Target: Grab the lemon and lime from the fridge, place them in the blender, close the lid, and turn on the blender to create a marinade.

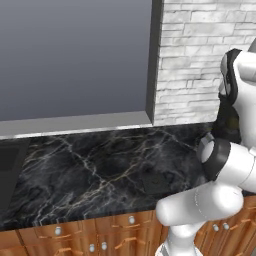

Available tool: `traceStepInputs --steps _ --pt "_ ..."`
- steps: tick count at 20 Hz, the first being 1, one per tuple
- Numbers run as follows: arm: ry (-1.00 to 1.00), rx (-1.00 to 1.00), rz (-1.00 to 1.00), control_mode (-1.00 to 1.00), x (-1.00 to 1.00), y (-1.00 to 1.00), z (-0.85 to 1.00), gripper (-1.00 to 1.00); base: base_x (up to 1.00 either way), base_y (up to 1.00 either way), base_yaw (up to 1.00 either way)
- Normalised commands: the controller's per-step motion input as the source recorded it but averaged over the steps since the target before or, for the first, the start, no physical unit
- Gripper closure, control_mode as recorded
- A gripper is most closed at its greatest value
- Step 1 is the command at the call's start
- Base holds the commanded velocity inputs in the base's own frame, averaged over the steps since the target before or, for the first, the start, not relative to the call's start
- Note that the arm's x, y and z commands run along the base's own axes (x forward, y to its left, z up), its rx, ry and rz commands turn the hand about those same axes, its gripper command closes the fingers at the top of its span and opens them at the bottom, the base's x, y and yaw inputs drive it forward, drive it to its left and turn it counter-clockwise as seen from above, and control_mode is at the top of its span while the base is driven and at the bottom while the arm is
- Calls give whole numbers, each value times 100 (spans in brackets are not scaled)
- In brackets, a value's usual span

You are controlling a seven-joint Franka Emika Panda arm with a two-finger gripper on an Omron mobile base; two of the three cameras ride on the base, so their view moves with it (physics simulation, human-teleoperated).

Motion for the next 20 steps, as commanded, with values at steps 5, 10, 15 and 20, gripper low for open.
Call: traceStepInputs --steps 5,10,15,20 --pt "1 -1 3 -100 0 2 -78 100 0 0 0" --pt "0 -1 0 -100 0 6 -44 -100 0 0 0" --pt "-1 0 0 -100 0 0 1 -100 0 0 0" --pt "-9 0 0 -100 0 0 21 -100 0 0 0"
